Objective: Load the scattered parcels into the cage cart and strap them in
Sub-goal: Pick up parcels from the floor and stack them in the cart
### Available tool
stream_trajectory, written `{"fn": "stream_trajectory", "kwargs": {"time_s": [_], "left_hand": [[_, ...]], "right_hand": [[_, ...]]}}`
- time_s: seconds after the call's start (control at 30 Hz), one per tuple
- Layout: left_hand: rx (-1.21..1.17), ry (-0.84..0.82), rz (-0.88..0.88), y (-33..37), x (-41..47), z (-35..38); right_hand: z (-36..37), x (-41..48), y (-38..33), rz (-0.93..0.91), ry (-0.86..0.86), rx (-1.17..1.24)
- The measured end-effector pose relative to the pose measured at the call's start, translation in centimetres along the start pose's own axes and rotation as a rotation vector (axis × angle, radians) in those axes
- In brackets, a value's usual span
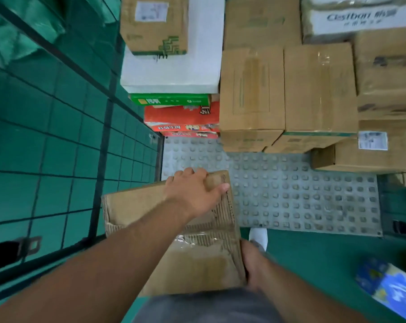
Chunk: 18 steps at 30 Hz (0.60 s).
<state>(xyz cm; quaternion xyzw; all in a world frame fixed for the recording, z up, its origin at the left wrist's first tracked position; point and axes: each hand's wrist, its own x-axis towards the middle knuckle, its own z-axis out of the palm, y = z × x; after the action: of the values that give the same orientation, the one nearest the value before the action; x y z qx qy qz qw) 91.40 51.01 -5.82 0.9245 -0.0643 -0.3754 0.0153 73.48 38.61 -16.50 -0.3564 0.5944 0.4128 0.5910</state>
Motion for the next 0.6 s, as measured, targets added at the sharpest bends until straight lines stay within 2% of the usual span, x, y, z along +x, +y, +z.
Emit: {"fn": "stream_trajectory", "kwargs": {"time_s": [0.07,0.17,0.23,0.33,0.47,0.53,0.6], "left_hand": [[0.018,0.003,0.023,-1.5,2.5,0.6],[0.015,-0.010,0.043,-4.0,7.2,-0.3],[0.027,-0.035,-0.007,-5.5,10.7,-1.2],[-0.028,0.021,-0.096,-6.5,15.2,-1.6],[-0.072,-0.010,-0.044,-5.1,18.5,-0.1],[-0.166,-0.041,-0.030,-5.5,19.4,0.6],[-0.449,-0.093,0.012,-7.6,20.5,1.5]], "right_hand": [[0.5,5.1,0.4,0.015,0.079,0.134],[4.9,3.3,-3.0,-0.040,0.164,0.121],[7.3,4.0,-5.9,-0.048,0.101,0.089],[8.6,5.5,-10.5,-0.052,0.037,0.020],[7.0,8.2,-13.5,-0.089,0.000,0.060],[8.3,8.1,-14.2,-0.131,-0.028,0.104],[10.1,8.2,-14.1,-0.207,-0.057,0.107]]}}
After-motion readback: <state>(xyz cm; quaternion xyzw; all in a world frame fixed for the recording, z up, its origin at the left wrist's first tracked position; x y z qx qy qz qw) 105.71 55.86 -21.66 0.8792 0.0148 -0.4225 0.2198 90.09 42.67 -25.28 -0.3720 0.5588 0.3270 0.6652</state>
